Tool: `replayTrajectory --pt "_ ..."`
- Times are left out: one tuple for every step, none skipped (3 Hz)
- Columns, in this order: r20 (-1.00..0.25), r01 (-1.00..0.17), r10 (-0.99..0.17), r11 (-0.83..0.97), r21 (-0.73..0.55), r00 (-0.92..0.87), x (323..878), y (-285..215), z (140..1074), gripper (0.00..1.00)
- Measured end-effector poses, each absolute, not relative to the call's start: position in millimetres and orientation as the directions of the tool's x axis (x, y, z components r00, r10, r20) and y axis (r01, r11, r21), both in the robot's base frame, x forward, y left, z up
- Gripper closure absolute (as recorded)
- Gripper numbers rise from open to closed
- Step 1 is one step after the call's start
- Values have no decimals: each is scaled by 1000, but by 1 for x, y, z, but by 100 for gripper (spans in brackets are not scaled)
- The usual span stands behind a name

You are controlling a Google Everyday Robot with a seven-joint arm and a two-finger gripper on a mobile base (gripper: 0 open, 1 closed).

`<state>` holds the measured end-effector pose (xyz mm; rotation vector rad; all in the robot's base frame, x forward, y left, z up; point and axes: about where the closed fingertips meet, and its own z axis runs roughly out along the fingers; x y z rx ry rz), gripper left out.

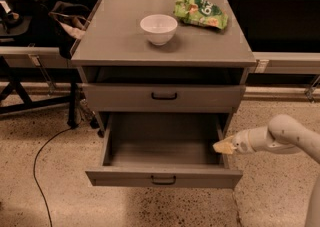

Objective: Open middle drawer

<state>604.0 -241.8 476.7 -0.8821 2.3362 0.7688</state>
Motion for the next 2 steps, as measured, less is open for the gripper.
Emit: replayTrajectory --pt "-652 -701 -393 642 310 -649 603 -242 502 96" --pt "-652 -701 -393 642 310 -649 603 -242 502 73"
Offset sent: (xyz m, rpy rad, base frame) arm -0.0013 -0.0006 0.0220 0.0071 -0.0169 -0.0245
